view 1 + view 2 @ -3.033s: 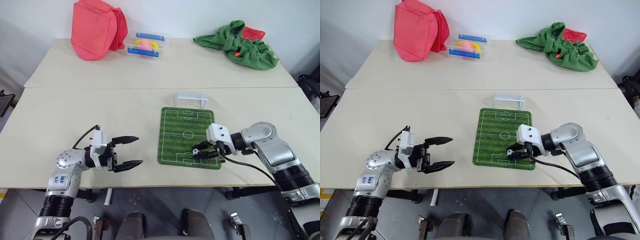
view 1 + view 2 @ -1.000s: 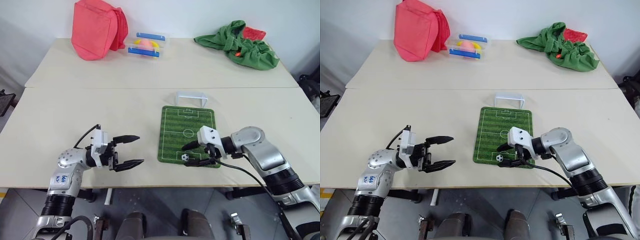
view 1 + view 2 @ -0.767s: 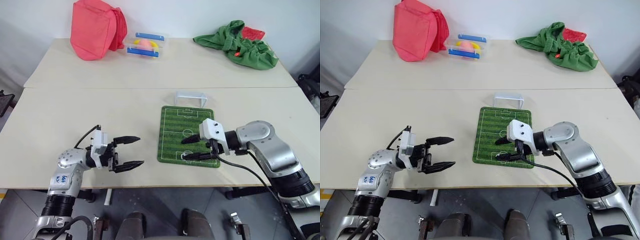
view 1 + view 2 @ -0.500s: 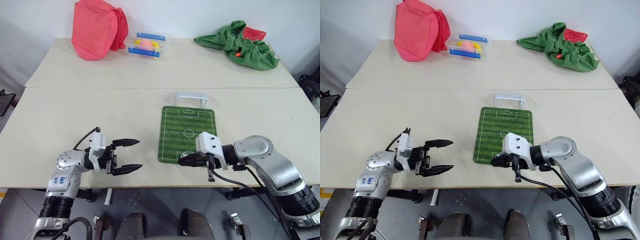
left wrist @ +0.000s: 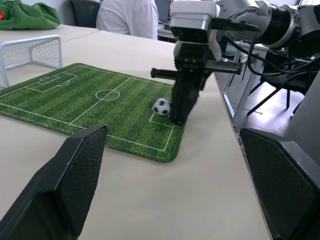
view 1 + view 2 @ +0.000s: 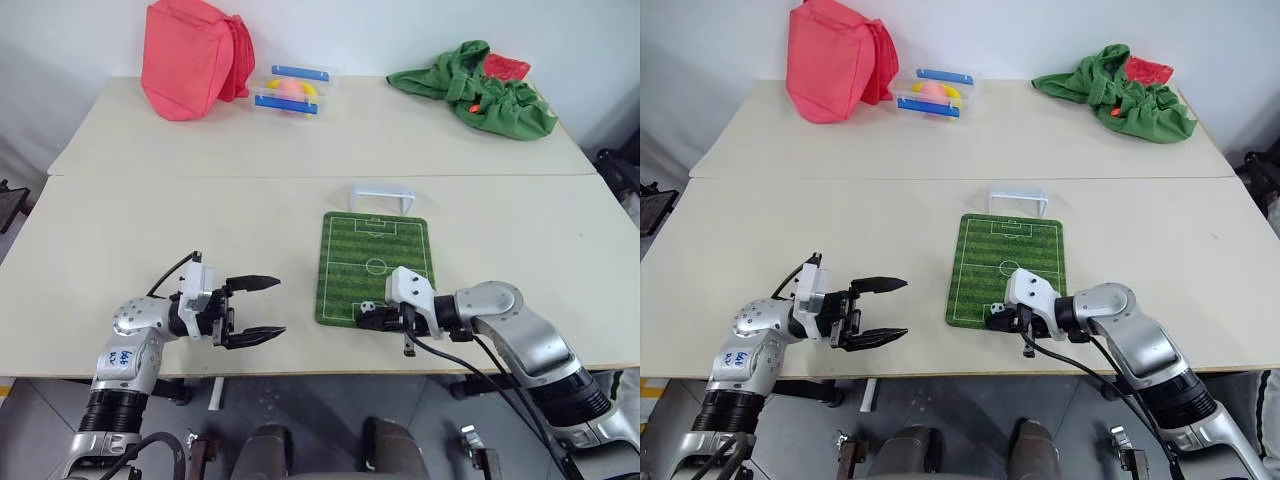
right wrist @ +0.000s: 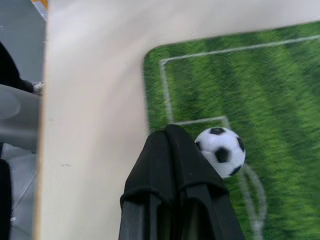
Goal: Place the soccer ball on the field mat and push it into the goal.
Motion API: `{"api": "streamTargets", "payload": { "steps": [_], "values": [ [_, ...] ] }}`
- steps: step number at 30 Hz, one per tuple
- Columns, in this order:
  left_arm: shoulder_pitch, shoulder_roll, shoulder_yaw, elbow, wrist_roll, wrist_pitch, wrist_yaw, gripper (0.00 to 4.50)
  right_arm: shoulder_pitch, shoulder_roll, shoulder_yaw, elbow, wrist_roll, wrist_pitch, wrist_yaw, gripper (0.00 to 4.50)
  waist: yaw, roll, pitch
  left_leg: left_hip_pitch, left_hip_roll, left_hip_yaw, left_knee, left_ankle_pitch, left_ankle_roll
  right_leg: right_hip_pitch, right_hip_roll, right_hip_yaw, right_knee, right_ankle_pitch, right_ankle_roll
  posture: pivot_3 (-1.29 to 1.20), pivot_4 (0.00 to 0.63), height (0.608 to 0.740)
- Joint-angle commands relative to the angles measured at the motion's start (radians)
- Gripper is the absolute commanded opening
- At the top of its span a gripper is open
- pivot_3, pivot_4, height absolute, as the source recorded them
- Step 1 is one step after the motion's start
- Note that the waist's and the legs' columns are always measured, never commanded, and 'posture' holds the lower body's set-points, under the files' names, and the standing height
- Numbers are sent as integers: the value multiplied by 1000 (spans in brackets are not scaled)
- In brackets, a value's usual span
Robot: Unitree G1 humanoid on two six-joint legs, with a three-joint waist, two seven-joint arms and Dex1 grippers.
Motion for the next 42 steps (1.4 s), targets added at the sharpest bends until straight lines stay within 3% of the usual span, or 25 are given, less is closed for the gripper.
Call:
{"api": "streamTargets", "payload": {
  "steps": [1,7,16,20,26,30,36,42],
  "values": [
    [-22,10,21,9,-12,-12,0,4500,-179,26,-117,155,-21,-104,-87,12,-4,1,0,0,0,1,0,0,0,-1,0,0,0,0,0,0,150,740],
    [-67,-1,25,68,7,-46,15,4500,-291,33,-203,300,-39,-172,-167,12,6,1,0,0,1,0,-2,-1,0,-1,1,-1,-1,0,0,0,150,740],
    [-95,-10,71,109,-16,-25,108,4500,-175,-32,-325,212,65,-142,-110,12,2,1,0,-1,1,1,-2,-3,0,-1,1,-2,-2,0,0,0,150,740],
    [-94,-28,130,95,-55,7,178,4500,-95,-84,-391,216,146,-143,-4,923,3,1,0,-1,1,1,-1,-3,0,-1,1,-2,-2,0,0,0,150,740],
    [-73,-11,219,79,-58,67,326,4500,72,-188,-483,345,195,-256,196,2950,8,0,1,-1,1,2,-1,-3,1,-1,1,-2,-2,0,0,0,150,740],
    [-46,17,253,75,-67,80,330,4500,117,-204,-531,431,219,-289,237,4325,1,0,1,-1,1,2,-1,-3,1,0,1,-2,-2,0,0,0,150,740],
    [-72,43,298,167,-78,49,283,4500,118,-211,-563,560,204,-364,255,4459,1,0,1,4,2,6,1,-3,1,0,1,2,0,0,0,0,150,740],
    [-70,57,313,178,-86,74,278,4500,132,-204,-581,561,216,-377,220,4459,3,0,1,3,2,6,1,-3,1,0,1,2,0,0,0,0,150,740]
  ]
}}
